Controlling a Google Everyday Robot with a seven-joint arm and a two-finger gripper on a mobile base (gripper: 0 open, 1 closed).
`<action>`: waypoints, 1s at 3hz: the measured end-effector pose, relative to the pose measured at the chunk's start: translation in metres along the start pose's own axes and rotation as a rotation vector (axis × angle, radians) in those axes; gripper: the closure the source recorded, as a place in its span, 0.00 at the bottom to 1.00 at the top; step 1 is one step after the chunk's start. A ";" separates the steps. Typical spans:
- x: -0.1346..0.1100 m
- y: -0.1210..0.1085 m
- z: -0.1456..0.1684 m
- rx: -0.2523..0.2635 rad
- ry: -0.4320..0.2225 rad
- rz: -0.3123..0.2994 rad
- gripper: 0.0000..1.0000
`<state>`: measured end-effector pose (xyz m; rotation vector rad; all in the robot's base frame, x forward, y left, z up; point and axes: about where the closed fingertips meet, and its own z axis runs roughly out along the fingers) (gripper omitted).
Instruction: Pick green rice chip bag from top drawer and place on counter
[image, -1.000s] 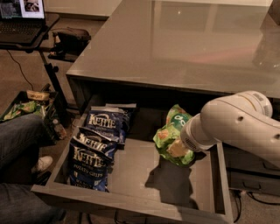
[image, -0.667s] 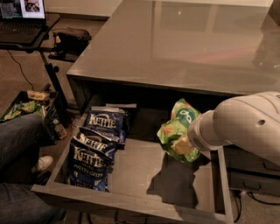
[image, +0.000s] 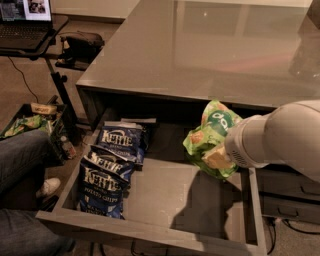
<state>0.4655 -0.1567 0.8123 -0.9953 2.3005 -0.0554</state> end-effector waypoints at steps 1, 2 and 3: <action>-0.014 -0.005 -0.024 0.042 -0.023 -0.028 1.00; -0.027 -0.012 -0.045 0.087 -0.044 -0.056 1.00; -0.046 -0.015 -0.053 0.107 -0.067 -0.099 1.00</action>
Offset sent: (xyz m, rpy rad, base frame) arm -0.0052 -0.0003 0.0877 -0.0794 -0.1642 0.0124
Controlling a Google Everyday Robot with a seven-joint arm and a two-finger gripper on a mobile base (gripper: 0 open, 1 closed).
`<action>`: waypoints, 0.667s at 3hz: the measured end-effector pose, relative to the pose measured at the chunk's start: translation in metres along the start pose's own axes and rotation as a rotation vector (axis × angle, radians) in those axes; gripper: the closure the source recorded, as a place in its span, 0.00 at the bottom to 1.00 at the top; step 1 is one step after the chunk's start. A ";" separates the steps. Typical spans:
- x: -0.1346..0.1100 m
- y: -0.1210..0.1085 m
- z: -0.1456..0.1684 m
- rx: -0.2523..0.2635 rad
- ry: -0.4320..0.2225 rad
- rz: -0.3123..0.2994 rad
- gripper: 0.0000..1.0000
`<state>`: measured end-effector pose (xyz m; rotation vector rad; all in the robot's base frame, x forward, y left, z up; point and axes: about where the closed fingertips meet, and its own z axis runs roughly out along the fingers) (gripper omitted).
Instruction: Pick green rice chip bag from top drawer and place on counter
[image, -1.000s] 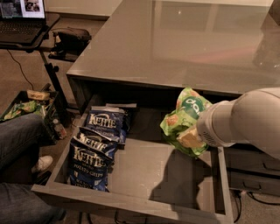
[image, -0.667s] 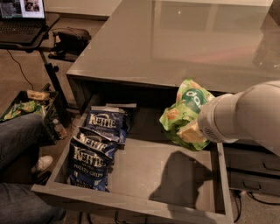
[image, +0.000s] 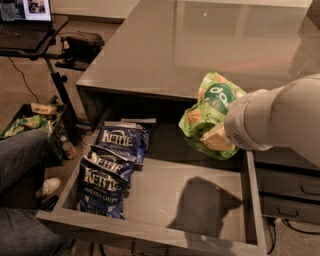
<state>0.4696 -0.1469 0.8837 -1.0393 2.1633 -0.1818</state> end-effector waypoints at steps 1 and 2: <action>0.000 0.000 0.000 0.000 0.000 0.000 1.00; -0.009 -0.010 0.009 0.008 -0.018 -0.004 1.00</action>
Offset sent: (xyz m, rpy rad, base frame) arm 0.0370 0.0021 0.0071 0.0115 -0.0443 0.0084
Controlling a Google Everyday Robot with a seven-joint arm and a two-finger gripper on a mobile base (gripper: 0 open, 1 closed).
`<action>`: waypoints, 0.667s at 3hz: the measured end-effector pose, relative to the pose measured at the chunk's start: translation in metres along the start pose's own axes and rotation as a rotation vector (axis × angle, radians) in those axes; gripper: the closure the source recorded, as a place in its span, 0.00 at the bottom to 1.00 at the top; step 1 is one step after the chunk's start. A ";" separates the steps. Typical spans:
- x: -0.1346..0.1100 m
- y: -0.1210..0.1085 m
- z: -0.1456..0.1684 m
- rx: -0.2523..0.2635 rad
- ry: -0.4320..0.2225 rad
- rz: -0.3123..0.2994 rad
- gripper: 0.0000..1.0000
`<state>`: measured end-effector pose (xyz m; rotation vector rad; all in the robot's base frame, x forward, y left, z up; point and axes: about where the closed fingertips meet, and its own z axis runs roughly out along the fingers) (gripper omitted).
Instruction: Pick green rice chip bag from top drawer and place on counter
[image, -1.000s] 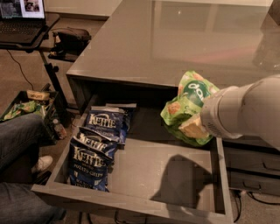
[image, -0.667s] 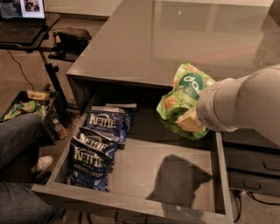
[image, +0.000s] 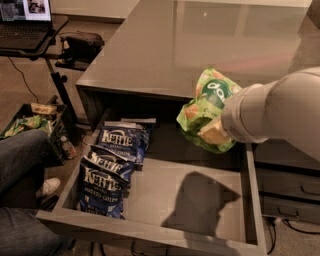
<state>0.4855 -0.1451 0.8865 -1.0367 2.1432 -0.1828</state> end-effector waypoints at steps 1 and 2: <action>-0.024 -0.025 0.027 0.000 -0.040 0.008 1.00; -0.051 -0.048 0.050 -0.001 -0.075 -0.015 1.00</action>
Offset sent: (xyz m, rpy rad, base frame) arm 0.1345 0.0244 0.0214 0.0472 -0.0814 0.0818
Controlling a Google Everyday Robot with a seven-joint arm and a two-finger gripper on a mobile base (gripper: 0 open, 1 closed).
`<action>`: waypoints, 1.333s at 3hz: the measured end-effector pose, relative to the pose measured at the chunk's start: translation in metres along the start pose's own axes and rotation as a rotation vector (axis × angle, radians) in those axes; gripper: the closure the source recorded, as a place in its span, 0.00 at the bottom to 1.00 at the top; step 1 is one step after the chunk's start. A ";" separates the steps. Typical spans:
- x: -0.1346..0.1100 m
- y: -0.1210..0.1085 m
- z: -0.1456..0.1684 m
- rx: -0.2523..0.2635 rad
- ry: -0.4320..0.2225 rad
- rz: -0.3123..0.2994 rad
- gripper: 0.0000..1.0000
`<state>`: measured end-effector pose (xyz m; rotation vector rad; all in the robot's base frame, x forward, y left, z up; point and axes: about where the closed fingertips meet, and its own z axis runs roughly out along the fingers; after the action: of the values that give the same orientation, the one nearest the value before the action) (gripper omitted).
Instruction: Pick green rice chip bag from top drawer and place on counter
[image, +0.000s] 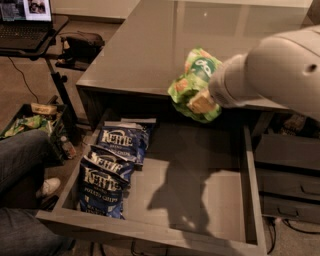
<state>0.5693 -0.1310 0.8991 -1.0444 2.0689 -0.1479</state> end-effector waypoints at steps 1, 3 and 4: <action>-0.021 -0.017 0.019 -0.007 -0.021 -0.028 1.00; -0.055 -0.035 0.062 -0.041 -0.037 -0.085 1.00; -0.074 -0.031 0.088 -0.073 -0.045 -0.123 1.00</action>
Offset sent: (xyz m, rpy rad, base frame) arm 0.0981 0.0266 0.0107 -0.0264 -0.0260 0.0955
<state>0.6756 -0.0776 0.8981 -1.2096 1.9831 -0.1105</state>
